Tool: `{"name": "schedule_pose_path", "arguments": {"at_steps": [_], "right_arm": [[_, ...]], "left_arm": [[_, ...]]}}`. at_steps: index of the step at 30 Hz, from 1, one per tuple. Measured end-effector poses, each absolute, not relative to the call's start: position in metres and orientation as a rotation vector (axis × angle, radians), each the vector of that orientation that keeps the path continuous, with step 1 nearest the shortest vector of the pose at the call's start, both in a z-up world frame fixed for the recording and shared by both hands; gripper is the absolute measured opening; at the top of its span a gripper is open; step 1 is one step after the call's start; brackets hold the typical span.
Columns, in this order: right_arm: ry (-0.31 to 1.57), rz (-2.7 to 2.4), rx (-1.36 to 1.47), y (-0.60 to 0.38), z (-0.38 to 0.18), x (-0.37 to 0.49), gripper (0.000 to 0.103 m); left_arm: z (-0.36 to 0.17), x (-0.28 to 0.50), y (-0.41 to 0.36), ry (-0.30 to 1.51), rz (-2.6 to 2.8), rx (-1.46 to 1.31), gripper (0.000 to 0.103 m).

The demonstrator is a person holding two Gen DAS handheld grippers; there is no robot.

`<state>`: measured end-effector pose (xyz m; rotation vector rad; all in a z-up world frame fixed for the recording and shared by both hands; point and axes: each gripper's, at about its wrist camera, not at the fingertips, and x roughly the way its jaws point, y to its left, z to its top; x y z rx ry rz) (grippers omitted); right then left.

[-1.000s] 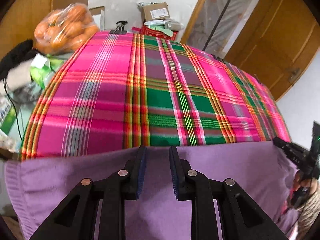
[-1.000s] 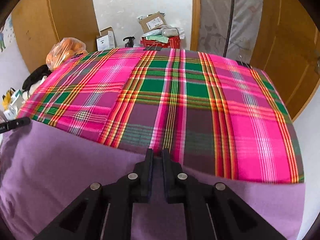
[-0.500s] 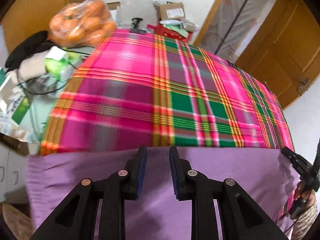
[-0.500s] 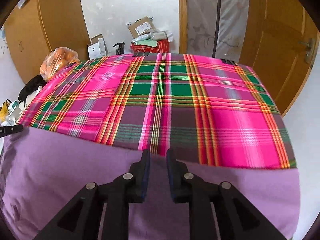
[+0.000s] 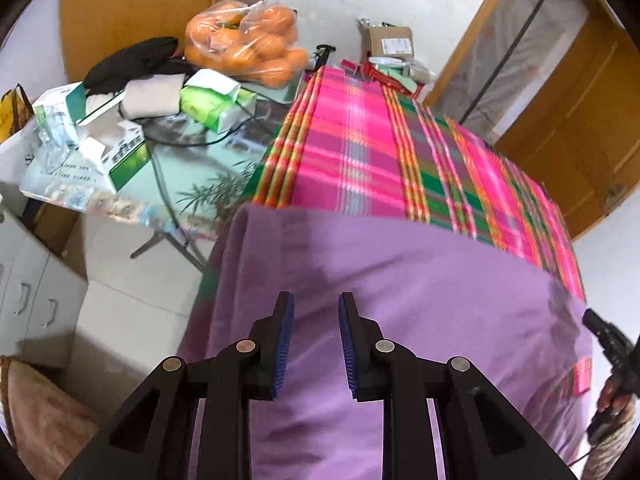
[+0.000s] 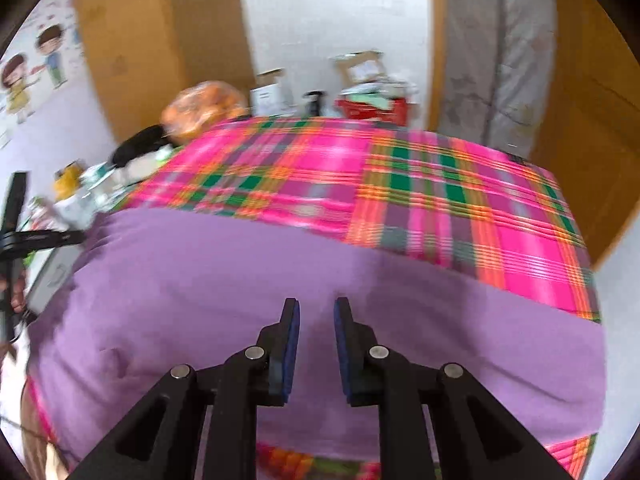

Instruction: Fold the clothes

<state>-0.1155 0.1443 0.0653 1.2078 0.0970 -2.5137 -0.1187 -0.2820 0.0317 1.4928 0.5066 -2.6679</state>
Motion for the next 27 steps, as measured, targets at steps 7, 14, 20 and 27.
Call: {"name": "schedule_pose_path", "arguments": {"at_steps": [7, 14, 20, 27], "right_arm": [[0.217, -2.407, 1.218, 0.086, 0.057, -0.119, 0.019], [0.224, -2.377, 1.228, 0.058, 0.048, -0.132, 0.019], [0.205, -2.369, 1.255, 0.051, 0.039, -0.147, 0.019], [0.203, -2.359, 1.283, 0.048, 0.029, -0.155, 0.019]], "left_arm": [[0.013, -0.121, -0.283, 0.531, -2.651, 1.548, 0.024], [0.002, -0.145, -0.289, 0.533, -2.667, 1.563, 0.024], [0.0, -0.162, -0.3, 0.604, -2.692, 1.508, 0.024], [0.0, -0.182, -0.295, 0.521, -2.705, 1.454, 0.024]]}}
